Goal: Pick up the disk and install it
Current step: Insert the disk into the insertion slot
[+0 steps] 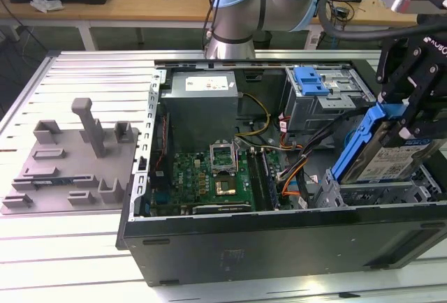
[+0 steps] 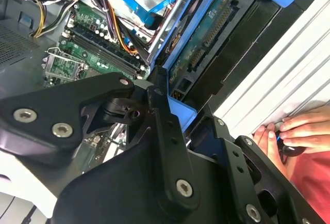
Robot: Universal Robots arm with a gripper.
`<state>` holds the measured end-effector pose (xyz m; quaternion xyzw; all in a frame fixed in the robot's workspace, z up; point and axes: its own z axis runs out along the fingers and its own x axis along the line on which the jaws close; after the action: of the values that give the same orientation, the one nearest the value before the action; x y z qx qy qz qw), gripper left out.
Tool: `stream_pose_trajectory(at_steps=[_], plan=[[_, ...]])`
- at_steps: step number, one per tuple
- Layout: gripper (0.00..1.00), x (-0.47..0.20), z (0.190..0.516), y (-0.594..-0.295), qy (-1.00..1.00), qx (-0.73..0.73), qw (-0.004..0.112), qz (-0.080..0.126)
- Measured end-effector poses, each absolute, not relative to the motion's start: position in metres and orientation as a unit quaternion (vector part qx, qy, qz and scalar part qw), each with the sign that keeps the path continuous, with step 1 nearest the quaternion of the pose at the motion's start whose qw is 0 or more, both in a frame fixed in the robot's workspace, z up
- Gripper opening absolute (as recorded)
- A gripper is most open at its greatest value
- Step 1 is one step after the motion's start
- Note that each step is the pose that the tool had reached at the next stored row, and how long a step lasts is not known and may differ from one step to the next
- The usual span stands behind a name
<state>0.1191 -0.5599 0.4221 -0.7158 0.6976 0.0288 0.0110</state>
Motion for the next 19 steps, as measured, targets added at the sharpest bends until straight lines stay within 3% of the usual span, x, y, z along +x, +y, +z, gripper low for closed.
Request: stream_pose_trajectory(at_steps=[19], plan=[[0.37, 0.119, 0.401, -0.56, 0.698, -0.716, 0.011, 0.029]])
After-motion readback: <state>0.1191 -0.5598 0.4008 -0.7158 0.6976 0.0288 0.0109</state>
